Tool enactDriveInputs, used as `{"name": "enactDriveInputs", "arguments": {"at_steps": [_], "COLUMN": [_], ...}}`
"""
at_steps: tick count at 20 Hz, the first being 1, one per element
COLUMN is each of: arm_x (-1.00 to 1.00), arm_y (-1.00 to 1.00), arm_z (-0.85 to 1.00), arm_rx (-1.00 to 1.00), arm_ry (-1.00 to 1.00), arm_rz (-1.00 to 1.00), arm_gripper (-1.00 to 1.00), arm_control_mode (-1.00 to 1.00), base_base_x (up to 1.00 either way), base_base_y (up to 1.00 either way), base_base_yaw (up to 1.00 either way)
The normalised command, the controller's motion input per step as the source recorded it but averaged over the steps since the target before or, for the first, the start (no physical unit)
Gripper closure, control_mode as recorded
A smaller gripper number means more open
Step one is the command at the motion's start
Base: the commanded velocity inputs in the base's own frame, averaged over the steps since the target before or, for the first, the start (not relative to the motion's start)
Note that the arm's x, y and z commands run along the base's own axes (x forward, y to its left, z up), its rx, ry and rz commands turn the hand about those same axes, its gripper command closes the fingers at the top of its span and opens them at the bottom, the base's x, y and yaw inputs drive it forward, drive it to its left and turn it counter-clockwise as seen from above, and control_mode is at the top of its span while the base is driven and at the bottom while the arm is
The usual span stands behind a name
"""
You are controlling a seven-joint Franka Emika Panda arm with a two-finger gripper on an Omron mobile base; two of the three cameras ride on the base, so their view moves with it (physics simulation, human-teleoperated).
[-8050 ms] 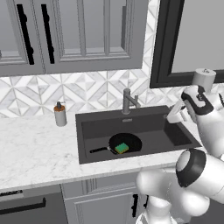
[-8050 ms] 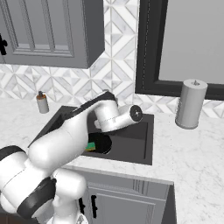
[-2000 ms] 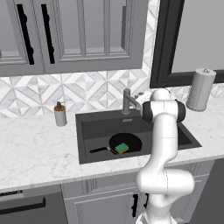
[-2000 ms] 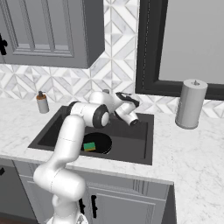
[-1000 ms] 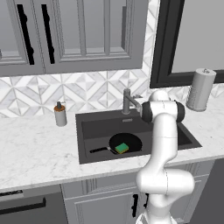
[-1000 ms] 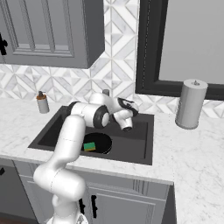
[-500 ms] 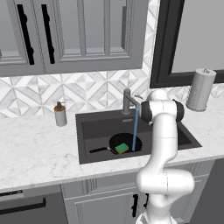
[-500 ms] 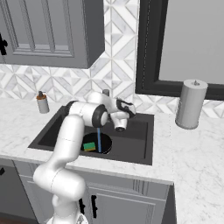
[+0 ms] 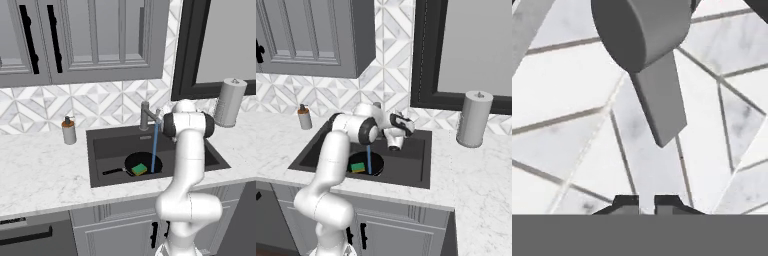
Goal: Pick the pan and sponge and place them into the sink. Then turn on the water.
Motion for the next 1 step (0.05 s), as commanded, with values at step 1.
{"name": "enactDriveInputs", "arguments": {"at_steps": [1], "arm_x": [-0.42], "arm_y": [-1.0], "arm_z": [0.52], "arm_rx": [0.63], "arm_ry": [0.0], "arm_rz": [0.14], "arm_gripper": [1.0], "arm_control_mode": [-1.0], "base_base_x": [0.0], "base_base_y": [0.0], "base_base_yaw": [0.0]}}
